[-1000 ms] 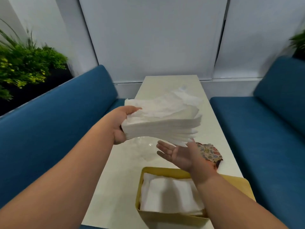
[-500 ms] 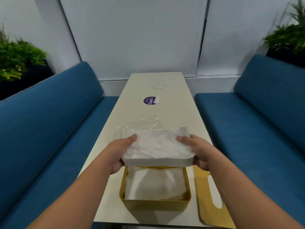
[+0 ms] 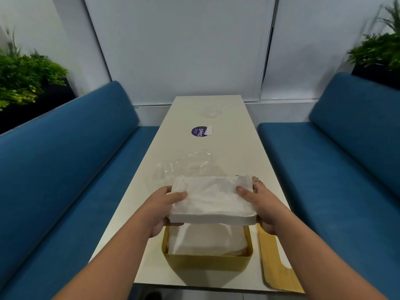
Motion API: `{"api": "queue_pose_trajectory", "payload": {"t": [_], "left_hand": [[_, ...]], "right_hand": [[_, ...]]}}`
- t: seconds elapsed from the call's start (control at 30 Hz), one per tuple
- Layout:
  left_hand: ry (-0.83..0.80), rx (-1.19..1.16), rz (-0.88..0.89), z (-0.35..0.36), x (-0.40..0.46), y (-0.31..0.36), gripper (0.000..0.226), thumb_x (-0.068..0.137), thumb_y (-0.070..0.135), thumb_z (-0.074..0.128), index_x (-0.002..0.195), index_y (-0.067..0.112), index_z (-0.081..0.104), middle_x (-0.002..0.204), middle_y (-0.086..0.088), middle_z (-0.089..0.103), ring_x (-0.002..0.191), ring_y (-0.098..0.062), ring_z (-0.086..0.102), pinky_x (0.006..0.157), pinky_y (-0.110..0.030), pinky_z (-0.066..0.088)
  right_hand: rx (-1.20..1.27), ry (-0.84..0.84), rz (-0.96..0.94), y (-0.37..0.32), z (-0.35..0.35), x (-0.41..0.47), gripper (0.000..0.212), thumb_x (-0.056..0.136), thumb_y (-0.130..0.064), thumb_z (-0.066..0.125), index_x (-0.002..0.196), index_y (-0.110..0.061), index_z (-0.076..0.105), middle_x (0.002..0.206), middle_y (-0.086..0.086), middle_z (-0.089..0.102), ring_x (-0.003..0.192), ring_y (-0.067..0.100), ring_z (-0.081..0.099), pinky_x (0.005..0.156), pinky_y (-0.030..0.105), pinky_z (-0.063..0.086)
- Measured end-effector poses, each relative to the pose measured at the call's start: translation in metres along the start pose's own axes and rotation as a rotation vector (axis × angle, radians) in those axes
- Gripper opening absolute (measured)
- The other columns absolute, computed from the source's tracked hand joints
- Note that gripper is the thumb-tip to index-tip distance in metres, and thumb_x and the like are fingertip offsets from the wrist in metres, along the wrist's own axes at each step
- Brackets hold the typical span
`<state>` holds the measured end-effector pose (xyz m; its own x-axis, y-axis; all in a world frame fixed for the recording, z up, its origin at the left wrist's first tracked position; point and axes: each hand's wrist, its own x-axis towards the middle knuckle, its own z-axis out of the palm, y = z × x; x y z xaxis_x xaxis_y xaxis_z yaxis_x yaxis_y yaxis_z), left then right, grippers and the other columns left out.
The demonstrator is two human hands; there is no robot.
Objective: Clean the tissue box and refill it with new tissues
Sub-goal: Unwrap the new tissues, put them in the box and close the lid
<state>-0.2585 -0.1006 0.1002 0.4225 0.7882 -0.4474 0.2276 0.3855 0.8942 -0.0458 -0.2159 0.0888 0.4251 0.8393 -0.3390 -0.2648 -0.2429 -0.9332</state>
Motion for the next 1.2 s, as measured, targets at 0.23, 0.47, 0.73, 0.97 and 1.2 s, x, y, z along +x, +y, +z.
{"api": "queue_pose_trajectory", "payload": {"t": [0.23, 0.47, 0.73, 0.97, 1.2], "left_hand": [[0.023, 0.044, 0.004, -0.002, 0.002, -0.005, 0.050, 0.084, -0.003, 0.056, 0.128, 0.020, 0.047, 0.120, -0.008, 0.053, 0.103, -0.035, 0.056, 0.076, -0.052, 0.058], [0.186, 0.146, 0.129, 0.005, 0.008, -0.010, 0.048, 0.080, 0.047, 0.072, 0.118, 0.025, 0.052, 0.108, 0.002, 0.064, 0.097, -0.024, 0.064, 0.083, -0.046, 0.057], [0.345, 0.320, 0.210, 0.014, 0.016, -0.026, 0.039, 0.098, 0.052, 0.040, 0.120, 0.023, 0.052, 0.109, 0.005, 0.058, 0.096, -0.017, 0.054, 0.089, -0.038, 0.049], [0.478, 0.456, 0.185, 0.019, 0.013, -0.030, 0.034, 0.094, 0.057, 0.045, 0.101, 0.025, 0.050, 0.095, 0.004, 0.056, 0.078, -0.013, 0.052, 0.074, -0.031, 0.042], [0.426, 0.533, 0.139, 0.004, 0.018, -0.037, 0.041, 0.098, 0.050, 0.041, 0.115, 0.016, 0.055, 0.104, -0.002, 0.056, 0.096, -0.025, 0.053, 0.087, -0.038, 0.049]], "right_hand": [[0.018, 0.002, -0.039, 0.003, 0.001, -0.005, 0.032, 0.091, -0.024, 0.065, 0.120, -0.027, 0.052, 0.110, 0.003, 0.065, 0.095, 0.024, 0.067, 0.070, 0.035, 0.060], [0.013, -0.018, -0.019, 0.007, 0.006, -0.004, 0.034, 0.093, -0.024, 0.062, 0.126, -0.025, 0.051, 0.112, 0.004, 0.065, 0.095, 0.024, 0.067, 0.066, 0.033, 0.059], [-0.009, 0.032, 0.102, 0.013, 0.005, 0.002, 0.045, 0.094, -0.033, 0.061, 0.134, -0.020, 0.045, 0.116, 0.006, 0.061, 0.102, 0.028, 0.061, 0.084, 0.042, 0.055], [-0.380, 0.257, -0.032, 0.018, 0.017, 0.009, 0.052, 0.091, -0.062, 0.048, 0.124, -0.022, 0.051, 0.111, 0.001, 0.060, 0.103, 0.026, 0.059, 0.093, 0.048, 0.052], [-0.166, 0.063, 0.146, 0.022, 0.014, 0.003, 0.021, 0.099, -0.031, 0.051, 0.116, -0.021, 0.057, 0.115, 0.007, 0.064, 0.101, 0.028, 0.064, 0.090, 0.044, 0.055]]}}
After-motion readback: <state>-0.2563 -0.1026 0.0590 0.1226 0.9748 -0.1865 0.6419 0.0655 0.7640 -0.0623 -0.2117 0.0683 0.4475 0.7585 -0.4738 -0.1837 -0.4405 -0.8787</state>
